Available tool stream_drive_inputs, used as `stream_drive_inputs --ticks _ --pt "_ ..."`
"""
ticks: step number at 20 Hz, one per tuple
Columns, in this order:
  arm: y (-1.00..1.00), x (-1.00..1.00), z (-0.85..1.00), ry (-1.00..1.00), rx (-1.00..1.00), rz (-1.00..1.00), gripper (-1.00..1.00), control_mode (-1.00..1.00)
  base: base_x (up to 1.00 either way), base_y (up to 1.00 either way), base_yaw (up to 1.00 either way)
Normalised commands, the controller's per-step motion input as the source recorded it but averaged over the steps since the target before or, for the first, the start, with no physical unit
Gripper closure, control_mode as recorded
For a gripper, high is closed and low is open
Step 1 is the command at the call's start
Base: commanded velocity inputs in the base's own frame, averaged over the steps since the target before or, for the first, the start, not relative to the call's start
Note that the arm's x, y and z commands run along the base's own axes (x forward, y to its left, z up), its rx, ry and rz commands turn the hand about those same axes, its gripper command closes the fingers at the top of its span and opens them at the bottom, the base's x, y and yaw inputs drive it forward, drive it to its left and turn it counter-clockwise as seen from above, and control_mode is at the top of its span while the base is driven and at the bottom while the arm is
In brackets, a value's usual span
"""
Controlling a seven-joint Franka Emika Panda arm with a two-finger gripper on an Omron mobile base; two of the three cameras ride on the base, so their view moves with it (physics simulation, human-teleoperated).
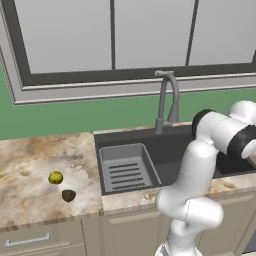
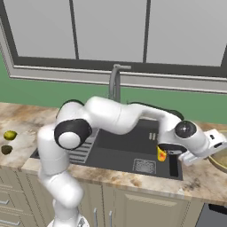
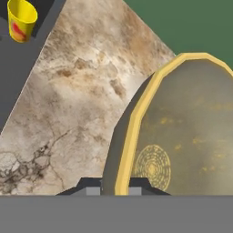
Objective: Remove the pear and kiwi from the sink. Then move the bowl and cup from the counter to the sink for washing.
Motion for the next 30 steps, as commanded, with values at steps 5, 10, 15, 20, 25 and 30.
stream_drive_inputs --ticks 5,10,15,20,25,30 --pt "0.43 -0.17 0.24 0.00 -0.06 0.11 1.00 -1.00 0.00 0.00 0.00" --pt "0.39 -0.15 0.28 0.00 -0.07 0.09 1.00 -1.00 0.00 0.00 0.00" --pt "0.35 -0.10 0.31 0.11 -0.12 0.08 1.00 -1.00 0.00 0.00 0.00" --pt "0.33 -0.01 0.28 0.23 -0.10 0.07 1.00 -1.00 0.00 0.00 0.00" --pt "0.33 -0.01 0.31 0.28 -0.02 0.11 1.00 -1.00 0.00 0.00 0.00" --pt "0.35 -0.05 0.30 0.20 0.00 0.15 1.00 -1.00 0.00 0.00 0.00"
